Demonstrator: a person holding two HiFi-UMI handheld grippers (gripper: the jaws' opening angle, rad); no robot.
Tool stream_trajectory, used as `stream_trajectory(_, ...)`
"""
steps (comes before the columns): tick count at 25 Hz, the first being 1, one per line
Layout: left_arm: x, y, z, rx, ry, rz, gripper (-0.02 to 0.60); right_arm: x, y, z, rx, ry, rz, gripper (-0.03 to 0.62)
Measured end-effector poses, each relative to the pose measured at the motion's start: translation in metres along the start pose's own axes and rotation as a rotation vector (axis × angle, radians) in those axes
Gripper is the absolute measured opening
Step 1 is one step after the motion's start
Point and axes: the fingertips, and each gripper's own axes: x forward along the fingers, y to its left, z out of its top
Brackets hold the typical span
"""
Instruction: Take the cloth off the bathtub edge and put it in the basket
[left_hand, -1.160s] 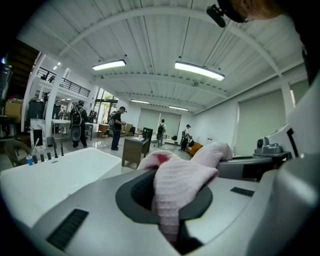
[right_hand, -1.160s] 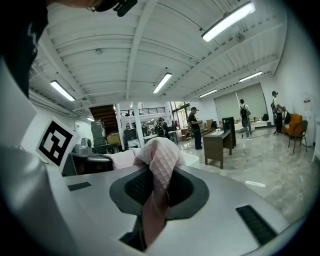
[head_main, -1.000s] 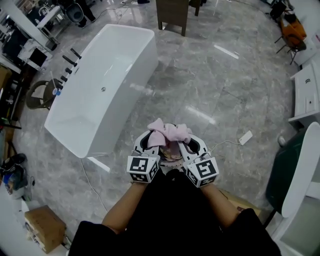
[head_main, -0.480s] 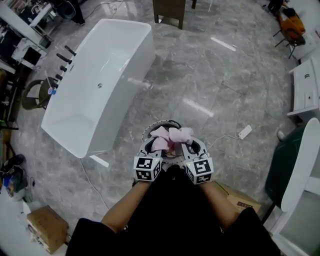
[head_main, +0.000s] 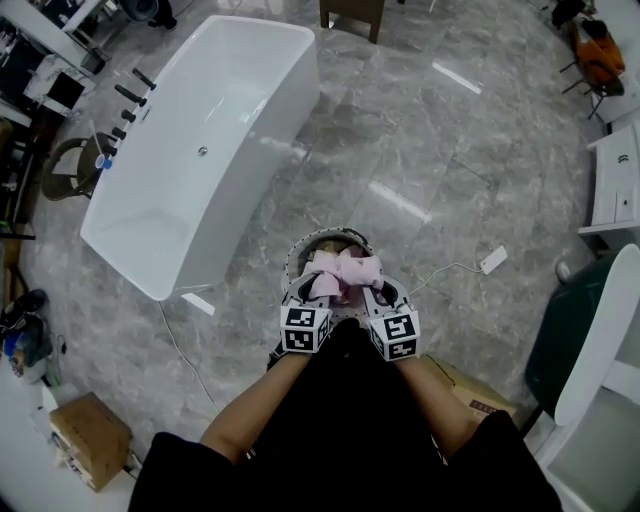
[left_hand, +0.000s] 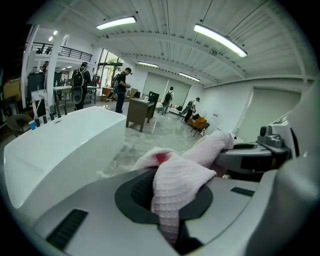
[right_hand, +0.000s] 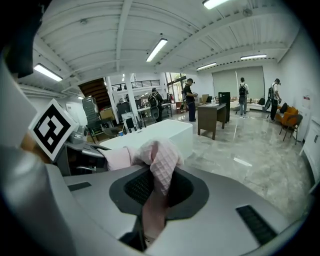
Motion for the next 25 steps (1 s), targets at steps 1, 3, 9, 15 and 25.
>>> stream_trajectory(1, 0.003, 0.001, -0.004, -0.006, 0.012, -0.004, 0.044, 0.003, -0.002, -0.005, -0.003, 0.015, -0.013, 0.061)
stream_trajectory(3, 0.012, 0.001, -0.012, -0.010, 0.038, -0.016, 0.044, 0.010, -0.007, -0.015, -0.001, 0.047, -0.032, 0.061)
stream_trajectory(9, 0.032, 0.011, -0.037, 0.020, 0.115, -0.035, 0.044, 0.030, -0.002, -0.042, 0.016, 0.107, -0.022, 0.061)
stream_trajectory(15, 0.050, 0.017, -0.048, 0.071, 0.179, -0.073, 0.044, 0.047, 0.002, -0.058, 0.065, 0.152, -0.031, 0.061)
stream_trajectory(25, 0.068, 0.042, -0.065, 0.110, 0.262, -0.083, 0.044, 0.077, -0.012, -0.081, 0.105, 0.220, -0.055, 0.061)
